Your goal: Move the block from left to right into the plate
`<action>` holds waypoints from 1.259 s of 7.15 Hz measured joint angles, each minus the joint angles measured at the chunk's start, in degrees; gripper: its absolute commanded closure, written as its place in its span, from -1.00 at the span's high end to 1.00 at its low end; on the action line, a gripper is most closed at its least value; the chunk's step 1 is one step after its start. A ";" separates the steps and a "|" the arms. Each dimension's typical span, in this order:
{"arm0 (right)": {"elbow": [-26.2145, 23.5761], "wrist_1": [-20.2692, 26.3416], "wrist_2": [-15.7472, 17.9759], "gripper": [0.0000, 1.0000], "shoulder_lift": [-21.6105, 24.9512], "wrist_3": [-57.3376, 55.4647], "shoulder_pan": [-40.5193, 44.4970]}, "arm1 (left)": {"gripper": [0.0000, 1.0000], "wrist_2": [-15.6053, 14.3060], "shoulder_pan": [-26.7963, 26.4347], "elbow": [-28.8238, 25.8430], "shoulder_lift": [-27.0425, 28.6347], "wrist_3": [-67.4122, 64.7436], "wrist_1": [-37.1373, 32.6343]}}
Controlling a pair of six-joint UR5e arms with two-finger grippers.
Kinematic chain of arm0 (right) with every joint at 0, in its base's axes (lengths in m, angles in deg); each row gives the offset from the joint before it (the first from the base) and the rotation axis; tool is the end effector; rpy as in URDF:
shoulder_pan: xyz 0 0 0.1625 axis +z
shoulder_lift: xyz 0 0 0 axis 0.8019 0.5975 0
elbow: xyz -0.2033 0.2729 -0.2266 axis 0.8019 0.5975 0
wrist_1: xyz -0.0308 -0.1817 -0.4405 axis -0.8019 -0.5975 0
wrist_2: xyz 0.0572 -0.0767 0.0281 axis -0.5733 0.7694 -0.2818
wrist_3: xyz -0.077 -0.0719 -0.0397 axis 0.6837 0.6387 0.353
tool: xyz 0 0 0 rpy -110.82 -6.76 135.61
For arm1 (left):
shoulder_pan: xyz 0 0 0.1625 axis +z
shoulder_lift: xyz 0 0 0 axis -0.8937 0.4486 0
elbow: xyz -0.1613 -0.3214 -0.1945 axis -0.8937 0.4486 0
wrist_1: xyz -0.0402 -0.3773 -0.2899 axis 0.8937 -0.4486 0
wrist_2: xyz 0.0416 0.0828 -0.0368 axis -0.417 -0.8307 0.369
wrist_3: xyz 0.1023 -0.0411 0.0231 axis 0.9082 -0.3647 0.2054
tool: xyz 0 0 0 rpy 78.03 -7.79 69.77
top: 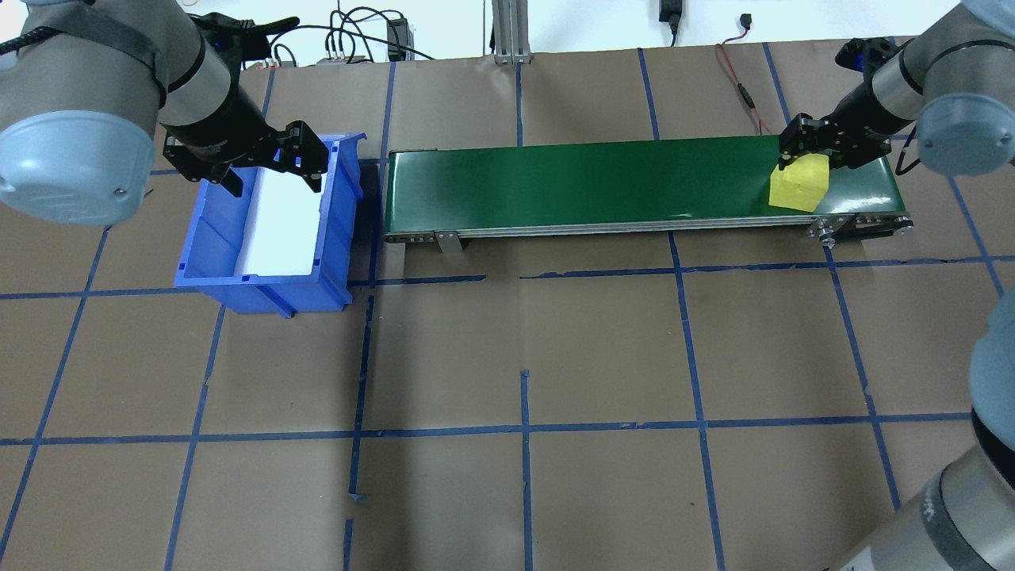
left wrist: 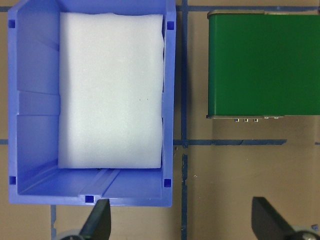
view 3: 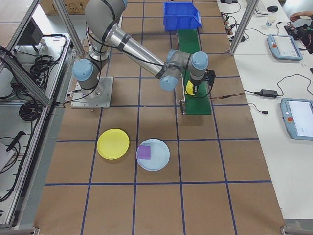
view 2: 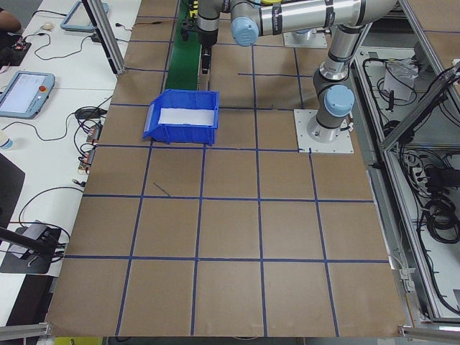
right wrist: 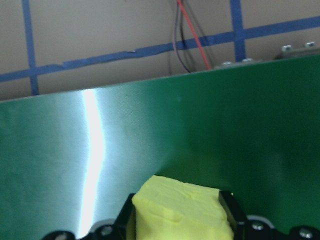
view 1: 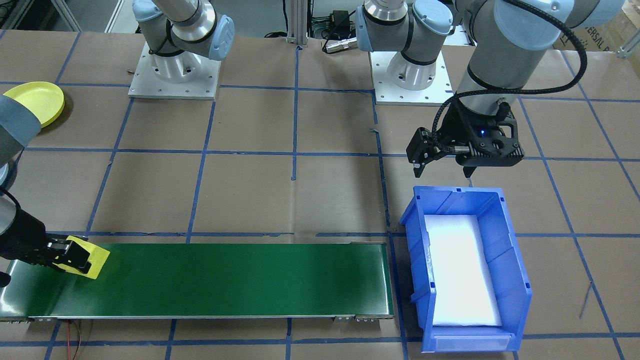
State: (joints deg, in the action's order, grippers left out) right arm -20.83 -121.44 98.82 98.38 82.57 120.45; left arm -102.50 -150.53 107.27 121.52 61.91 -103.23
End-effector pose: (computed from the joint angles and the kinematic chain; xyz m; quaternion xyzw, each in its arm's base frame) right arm -0.1193 -0.6897 0.2078 0.0454 0.9925 -0.0595 0.0965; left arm -0.1049 -0.5917 0.3935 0.0068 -0.9985 0.0552 0.0000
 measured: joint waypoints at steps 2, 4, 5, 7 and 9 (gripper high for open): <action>-2.55 3.42 5.42 -0.54 5.56 9.03 -5.74 | 1.00 0.00 0.00 0.47 0.03 0.00 -0.06; -8.93 6.25 9.58 -0.52 14.29 19.63 -13.70 | 1.00 0.00 0.00 0.69 -0.01 0.00 0.10; -12.20 6.60 11.24 -0.50 17.89 26.24 -18.87 | 1.00 0.00 0.00 0.72 -0.02 0.00 0.20; -17.66 6.76 12.10 -0.50 20.93 39.20 -33.00 | 1.00 0.04 0.00 0.81 0.02 -0.06 0.22; -22.64 5.70 12.17 -0.38 21.18 45.24 -44.83 | 1.00 0.01 0.00 0.84 0.01 -0.08 0.06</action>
State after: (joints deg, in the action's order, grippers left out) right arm -43.47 -115.74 111.00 119.56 127.81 75.62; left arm -102.50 -150.53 108.10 121.53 61.83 -103.17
